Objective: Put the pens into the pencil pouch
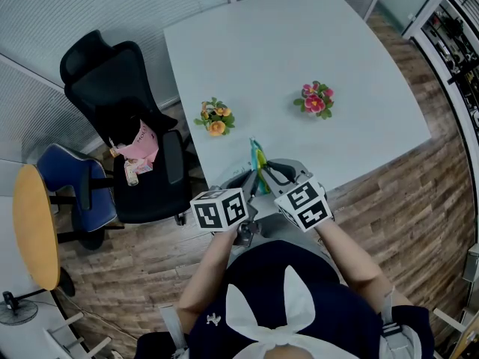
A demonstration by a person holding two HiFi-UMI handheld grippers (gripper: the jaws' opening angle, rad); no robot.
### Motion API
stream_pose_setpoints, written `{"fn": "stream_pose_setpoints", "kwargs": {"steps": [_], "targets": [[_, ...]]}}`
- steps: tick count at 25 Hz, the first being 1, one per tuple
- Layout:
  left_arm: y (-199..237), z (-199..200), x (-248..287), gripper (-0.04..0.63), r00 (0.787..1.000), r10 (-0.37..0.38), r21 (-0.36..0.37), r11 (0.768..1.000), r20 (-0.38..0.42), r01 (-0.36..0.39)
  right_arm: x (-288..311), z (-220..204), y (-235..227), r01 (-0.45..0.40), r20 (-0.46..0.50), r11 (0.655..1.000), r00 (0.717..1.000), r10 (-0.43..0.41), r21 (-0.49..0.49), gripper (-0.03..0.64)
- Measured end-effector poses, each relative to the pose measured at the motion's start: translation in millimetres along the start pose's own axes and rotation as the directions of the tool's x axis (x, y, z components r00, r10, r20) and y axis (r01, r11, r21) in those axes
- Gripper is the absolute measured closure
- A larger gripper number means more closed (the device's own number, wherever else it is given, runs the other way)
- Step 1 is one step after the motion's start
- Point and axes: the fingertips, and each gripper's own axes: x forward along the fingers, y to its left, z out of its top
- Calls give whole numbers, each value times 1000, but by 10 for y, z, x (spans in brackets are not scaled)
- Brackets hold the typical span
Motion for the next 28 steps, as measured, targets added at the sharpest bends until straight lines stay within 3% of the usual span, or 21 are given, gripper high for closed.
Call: {"fn": "stream_pose_setpoints", "kwargs": {"steps": [14, 28], "targets": [[49, 50, -22, 566, 1000, 6, -8, 1000, 7, -6, 89, 8, 18, -28, -2, 999, 1000, 28, 15, 522], [170, 179, -29, 566, 1000, 7, -10, 1000, 14, -7, -15, 194, -100, 7, 57, 997, 998, -12, 79, 522]]}}
